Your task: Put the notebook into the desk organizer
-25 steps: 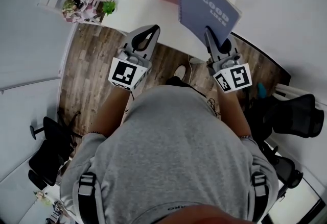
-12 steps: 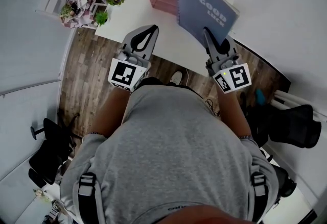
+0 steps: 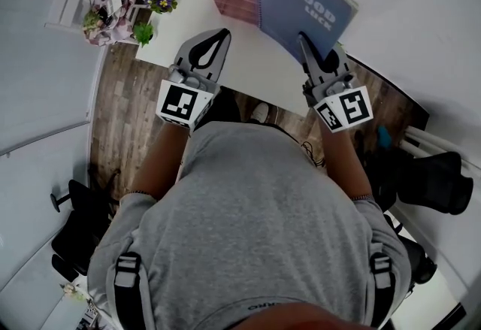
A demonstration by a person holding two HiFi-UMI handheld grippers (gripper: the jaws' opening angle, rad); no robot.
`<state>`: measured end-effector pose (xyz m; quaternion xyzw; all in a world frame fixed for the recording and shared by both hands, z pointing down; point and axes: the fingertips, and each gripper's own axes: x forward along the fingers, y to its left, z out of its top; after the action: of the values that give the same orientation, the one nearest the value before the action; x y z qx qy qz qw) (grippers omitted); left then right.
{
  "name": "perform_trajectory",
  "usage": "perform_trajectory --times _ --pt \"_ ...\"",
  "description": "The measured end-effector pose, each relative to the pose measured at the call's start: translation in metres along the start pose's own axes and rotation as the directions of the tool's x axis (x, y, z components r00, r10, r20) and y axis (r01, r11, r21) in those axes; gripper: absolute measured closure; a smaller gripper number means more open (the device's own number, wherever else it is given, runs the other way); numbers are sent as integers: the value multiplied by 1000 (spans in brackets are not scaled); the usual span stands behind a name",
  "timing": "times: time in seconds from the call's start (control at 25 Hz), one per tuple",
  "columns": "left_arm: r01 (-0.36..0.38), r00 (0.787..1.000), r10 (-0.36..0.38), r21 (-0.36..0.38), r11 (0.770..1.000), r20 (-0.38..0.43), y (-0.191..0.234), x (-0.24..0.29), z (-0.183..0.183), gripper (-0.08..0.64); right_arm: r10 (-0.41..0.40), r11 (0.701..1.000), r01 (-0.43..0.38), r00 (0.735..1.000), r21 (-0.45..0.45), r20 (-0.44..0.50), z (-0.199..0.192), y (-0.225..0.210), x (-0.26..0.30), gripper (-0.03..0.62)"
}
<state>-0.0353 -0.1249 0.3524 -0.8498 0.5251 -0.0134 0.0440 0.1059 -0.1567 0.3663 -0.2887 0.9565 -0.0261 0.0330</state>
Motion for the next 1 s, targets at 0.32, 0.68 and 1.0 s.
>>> perform_trajectory --times 0.32,0.68,1.0 --pt "88 996 -87 -20 996 12 68 53 0 534 -22 999 23 999 26 -41 3 -22 75 552" --pt "162 986 -161 -22 987 38 115 94 -6 534 -20 982 31 998 185 -63 -3 -44 134 551" --pt "214 976 -212 -31 976 57 135 119 -4 534 -26 964 59 992 261 -127 -18 -58 165 551"
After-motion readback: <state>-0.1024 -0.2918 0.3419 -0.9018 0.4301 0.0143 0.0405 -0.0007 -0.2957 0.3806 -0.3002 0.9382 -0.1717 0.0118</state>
